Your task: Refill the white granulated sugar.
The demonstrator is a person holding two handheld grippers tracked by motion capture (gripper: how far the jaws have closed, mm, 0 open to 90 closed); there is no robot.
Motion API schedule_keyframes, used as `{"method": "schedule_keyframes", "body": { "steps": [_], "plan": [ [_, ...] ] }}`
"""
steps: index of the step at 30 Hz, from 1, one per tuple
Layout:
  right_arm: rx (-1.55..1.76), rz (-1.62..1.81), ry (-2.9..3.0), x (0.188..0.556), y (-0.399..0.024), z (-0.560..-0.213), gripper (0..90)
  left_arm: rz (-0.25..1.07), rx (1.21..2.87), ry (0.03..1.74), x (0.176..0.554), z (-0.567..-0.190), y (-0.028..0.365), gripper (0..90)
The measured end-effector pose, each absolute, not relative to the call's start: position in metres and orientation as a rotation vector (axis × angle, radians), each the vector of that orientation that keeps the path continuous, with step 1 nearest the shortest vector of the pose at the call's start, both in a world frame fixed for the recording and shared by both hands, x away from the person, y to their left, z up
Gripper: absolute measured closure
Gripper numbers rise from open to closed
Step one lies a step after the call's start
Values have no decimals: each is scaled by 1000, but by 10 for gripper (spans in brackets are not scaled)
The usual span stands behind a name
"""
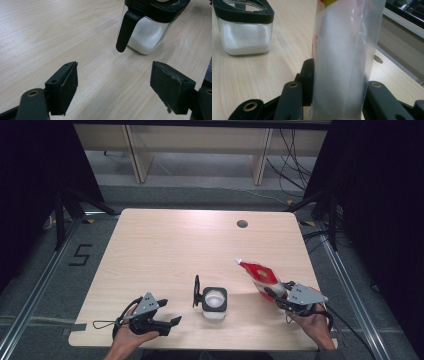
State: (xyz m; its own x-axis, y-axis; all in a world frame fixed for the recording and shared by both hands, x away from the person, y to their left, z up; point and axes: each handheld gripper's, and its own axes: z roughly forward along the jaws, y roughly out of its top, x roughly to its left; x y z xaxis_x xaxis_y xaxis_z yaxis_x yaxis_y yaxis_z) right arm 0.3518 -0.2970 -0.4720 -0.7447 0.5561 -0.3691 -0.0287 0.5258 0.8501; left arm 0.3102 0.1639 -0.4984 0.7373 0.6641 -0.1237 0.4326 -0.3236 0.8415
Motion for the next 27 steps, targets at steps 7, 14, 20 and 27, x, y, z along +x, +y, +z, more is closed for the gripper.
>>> {"method": "schedule_keyframes", "body": {
  "steps": [7,14,20,27],
  "plan": [
    [524,1233,2140,346,-308,-473,642,307,1974,840,309,-498,164,218],
    [588,1237,2101,341,-316,-472,641,315,1986,811,311,-498,165,218],
    [652,1253,2080,337,-323,-473,638,309,1973,849,309,-498,165,218],
    [763,1292,2012,330,-333,-478,605,310,1972,826,310,-498,164,219]
  ]
}}
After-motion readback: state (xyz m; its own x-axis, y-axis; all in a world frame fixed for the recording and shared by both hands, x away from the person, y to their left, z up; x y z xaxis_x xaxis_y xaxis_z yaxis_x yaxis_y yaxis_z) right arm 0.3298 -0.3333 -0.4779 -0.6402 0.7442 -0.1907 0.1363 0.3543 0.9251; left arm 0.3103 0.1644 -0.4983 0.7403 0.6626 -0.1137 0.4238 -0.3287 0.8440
